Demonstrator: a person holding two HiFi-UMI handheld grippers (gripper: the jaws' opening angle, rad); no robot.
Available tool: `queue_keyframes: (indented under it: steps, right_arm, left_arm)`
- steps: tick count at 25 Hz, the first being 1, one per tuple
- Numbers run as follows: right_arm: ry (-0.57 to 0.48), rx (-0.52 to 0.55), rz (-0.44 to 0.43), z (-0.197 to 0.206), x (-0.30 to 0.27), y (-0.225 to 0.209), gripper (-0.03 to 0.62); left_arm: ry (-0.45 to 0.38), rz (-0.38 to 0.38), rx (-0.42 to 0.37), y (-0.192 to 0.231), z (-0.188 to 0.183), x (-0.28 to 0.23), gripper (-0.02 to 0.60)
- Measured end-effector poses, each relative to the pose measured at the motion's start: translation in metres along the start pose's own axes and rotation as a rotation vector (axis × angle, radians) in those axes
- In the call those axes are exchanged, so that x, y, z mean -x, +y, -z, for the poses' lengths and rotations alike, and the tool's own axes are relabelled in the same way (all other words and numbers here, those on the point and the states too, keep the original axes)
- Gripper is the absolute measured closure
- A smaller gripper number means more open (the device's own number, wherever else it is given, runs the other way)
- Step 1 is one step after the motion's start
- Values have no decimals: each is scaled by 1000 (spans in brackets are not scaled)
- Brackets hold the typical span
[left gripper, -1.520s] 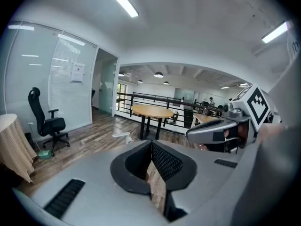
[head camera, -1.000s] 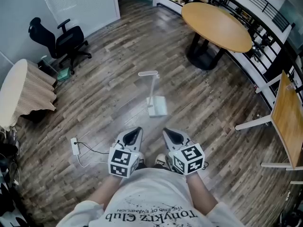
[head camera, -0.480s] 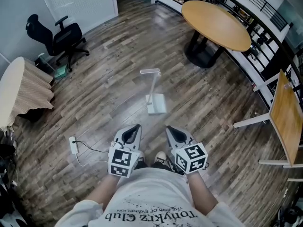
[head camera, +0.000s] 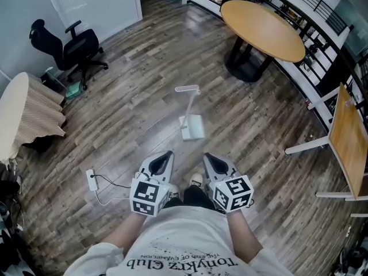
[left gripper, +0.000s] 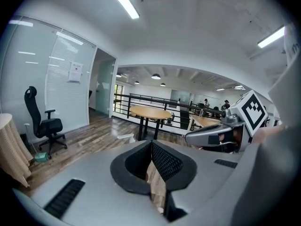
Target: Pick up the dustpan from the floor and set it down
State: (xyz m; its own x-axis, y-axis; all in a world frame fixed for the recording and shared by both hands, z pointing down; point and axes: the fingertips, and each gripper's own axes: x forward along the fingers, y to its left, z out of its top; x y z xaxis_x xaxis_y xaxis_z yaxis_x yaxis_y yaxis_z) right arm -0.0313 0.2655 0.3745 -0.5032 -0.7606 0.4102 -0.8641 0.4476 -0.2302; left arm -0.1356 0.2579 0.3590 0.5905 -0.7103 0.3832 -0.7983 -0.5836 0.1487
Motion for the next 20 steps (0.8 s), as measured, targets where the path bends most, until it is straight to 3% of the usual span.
queue_keyframes:
  steps: [10, 20]
  right_arm:
    - [7, -23, -17, -13, -42, -52, 568]
    - [2, 22, -69, -72, -99, -118, 568]
  left_arm:
    - [13, -20, 12, 19, -13, -55, 557]
    - [8, -78, 40, 59, -61, -142, 557]
